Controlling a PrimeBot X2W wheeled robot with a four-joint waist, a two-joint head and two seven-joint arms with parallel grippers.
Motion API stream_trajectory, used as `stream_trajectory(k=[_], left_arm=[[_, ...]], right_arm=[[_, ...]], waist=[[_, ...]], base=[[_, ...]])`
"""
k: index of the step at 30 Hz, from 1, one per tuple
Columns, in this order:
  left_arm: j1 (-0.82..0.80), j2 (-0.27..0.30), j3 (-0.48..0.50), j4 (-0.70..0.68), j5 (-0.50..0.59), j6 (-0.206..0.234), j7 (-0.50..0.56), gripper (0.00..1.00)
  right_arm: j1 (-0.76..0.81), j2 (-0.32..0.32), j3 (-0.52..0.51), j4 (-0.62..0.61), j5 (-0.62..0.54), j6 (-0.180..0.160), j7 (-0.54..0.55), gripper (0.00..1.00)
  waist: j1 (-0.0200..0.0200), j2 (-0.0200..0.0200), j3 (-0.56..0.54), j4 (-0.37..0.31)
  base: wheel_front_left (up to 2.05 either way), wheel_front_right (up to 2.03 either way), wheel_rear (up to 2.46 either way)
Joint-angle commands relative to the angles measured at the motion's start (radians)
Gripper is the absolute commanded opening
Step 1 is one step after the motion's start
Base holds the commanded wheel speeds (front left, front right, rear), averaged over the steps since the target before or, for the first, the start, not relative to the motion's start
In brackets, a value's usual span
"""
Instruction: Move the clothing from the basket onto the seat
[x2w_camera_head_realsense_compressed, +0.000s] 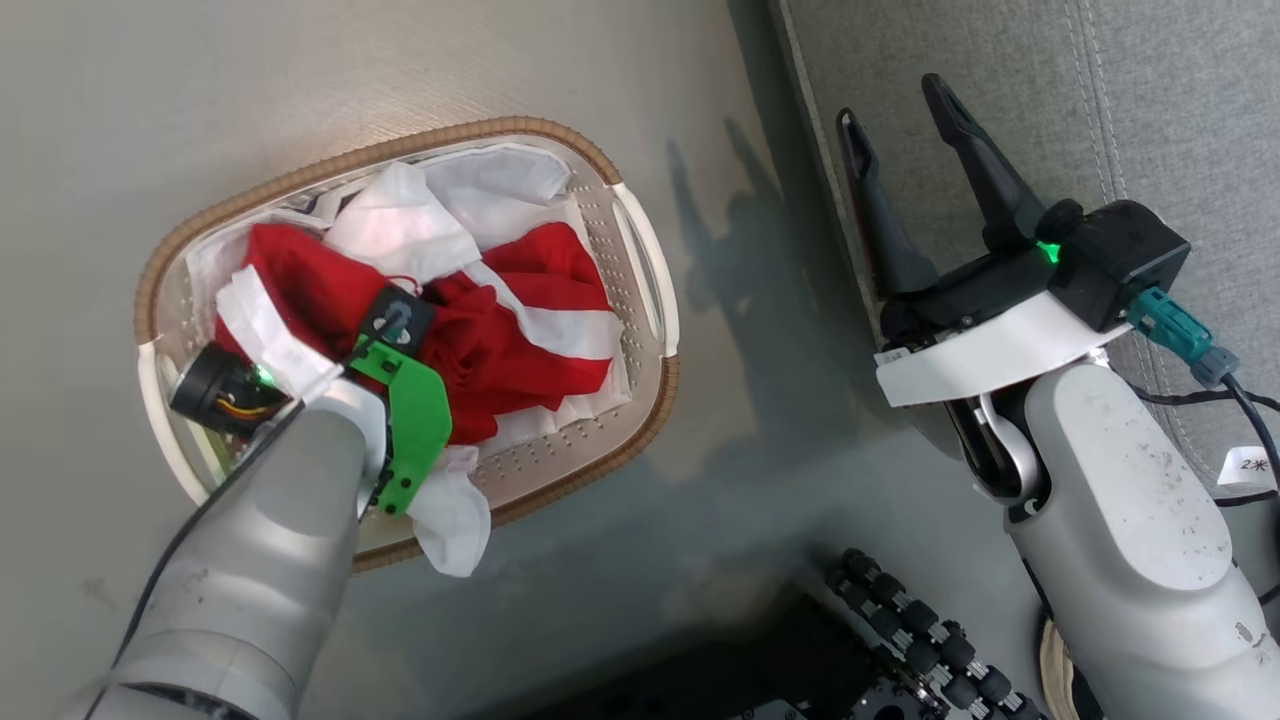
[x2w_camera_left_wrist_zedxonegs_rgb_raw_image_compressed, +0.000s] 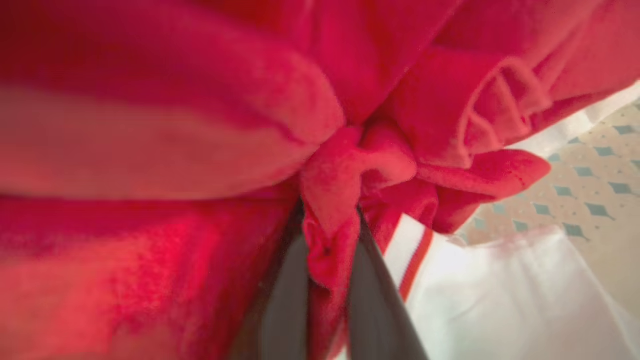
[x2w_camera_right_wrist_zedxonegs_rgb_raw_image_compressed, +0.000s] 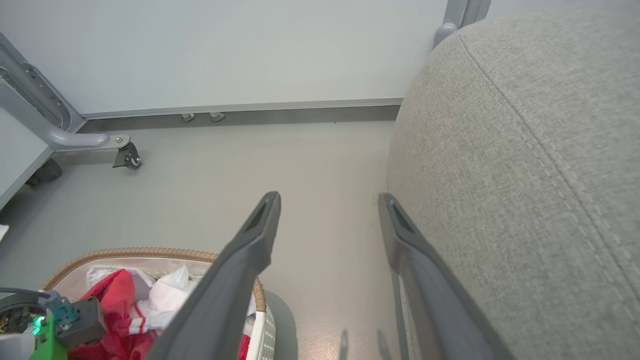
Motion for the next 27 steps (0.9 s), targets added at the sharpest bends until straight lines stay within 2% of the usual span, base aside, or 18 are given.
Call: stream_trajectory(k=[1,12,18,24,27], left_arm=[[0.018,-0.005,-0.005,0.000,-0.011,-0.004,-0.014,0.00],[0.118,-0.017,0.002,-0.006,-0.073,-0.003,-0.266,0.00],[0.178,-0.032,-0.010,-0.026,-0.112,-0.003,-0.413,0.00],[0.252,-0.039,-0.021,-0.095,-0.187,-0.004,-0.478,0.00],[0.290,-0.041,-0.010,-0.182,-0.234,-0.004,-0.484,0.00]], right_arm=[[-0.002,-0.004,0.000,0.005,0.005,0.000,-0.002,1.00],[0.059,-0.014,0.024,0.049,-0.002,0.000,-0.002,1.00],[0.115,-0.022,0.031,0.078,-0.007,0.000,-0.002,1.00],[0.182,-0.023,0.029,0.103,-0.011,0.000,-0.002,1.00],[0.216,-0.023,0.016,0.109,-0.014,0.000,-0.002,1.00]], waist=[[-0.0001,0.0000,-0.022,0.011],[-0.0001,0.0000,-0.212,0.057],[-0.0001,0.0000,-0.321,0.103],[-0.0001,0.0000,-0.434,0.148],[-0.0001,0.0000,-0.492,0.171]], base=[[0.00,0.00,0.00],[0.00,0.00,0.00],[0.00,0.00,0.00],[0.00,0.00,0.00],[0.00,0.00,0.00]])
